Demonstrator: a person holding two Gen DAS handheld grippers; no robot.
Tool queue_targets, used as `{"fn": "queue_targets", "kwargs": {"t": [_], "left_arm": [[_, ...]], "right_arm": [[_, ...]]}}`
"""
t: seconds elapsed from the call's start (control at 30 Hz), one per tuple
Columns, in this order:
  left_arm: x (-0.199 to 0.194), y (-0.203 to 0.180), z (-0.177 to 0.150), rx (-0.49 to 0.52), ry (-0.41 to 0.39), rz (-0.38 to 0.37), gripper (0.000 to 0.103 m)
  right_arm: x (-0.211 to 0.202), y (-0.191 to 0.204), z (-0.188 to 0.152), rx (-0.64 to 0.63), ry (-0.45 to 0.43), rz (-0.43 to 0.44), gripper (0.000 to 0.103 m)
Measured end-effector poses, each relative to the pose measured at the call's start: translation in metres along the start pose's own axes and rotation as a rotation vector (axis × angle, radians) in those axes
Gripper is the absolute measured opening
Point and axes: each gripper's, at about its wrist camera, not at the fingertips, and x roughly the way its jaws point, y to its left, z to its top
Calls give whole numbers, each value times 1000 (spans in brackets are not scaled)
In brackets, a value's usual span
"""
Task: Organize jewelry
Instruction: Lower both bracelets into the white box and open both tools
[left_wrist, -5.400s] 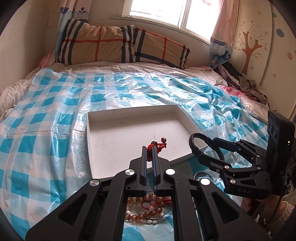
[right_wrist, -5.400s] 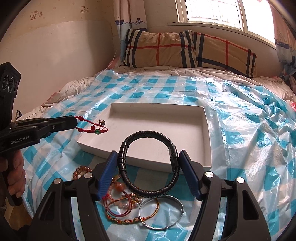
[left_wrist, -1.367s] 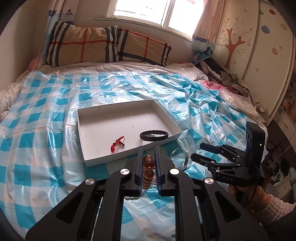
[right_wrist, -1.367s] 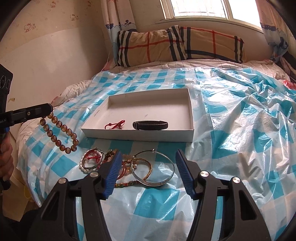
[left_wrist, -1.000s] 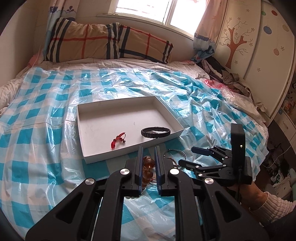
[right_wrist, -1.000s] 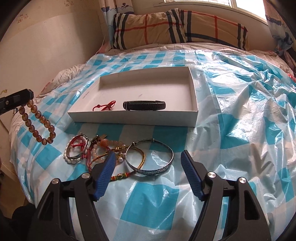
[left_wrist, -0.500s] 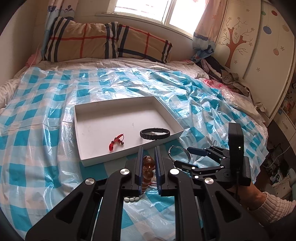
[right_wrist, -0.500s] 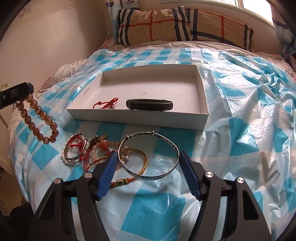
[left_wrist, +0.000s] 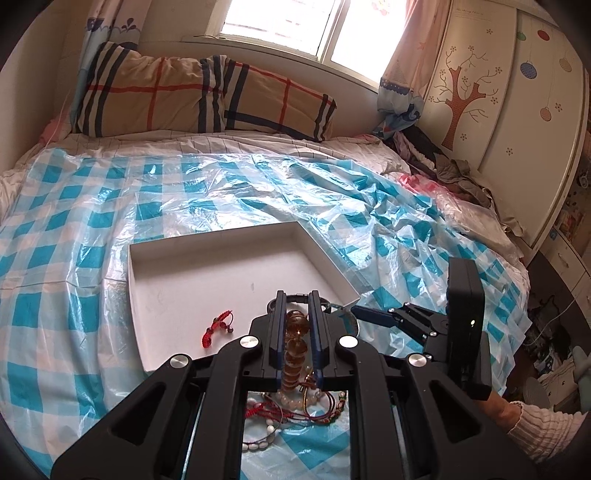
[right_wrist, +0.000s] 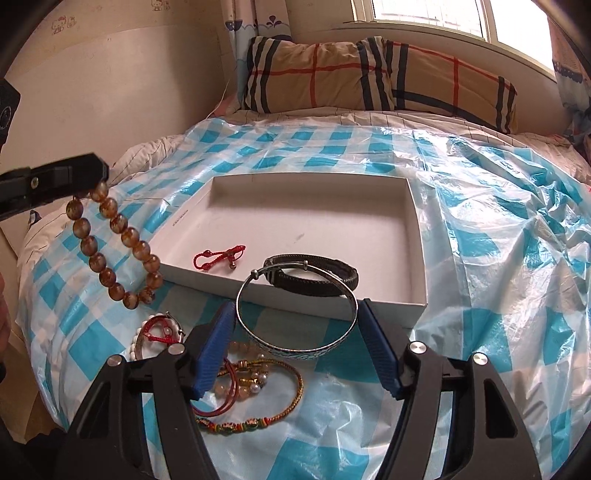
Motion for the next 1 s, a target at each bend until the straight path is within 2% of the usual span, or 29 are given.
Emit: {"fn": "queue_targets", "kwargs": {"t": [0.17, 0.37, 0.57, 1.0], "left_arm": [[23, 10, 23, -52, -28, -28, 11], [64, 37, 25, -125, 37, 46, 12], [54, 45, 12, -134, 43, 59, 19], [16, 50, -24, -143, 64, 90, 26]], "right_arm": [[22, -3, 17, -8, -4, -14, 66], [50, -10, 33, -13, 29, -32, 66], [28, -4, 30, -23, -8, -42, 67], [-15, 3, -5, 10, 22, -11, 67]]}}
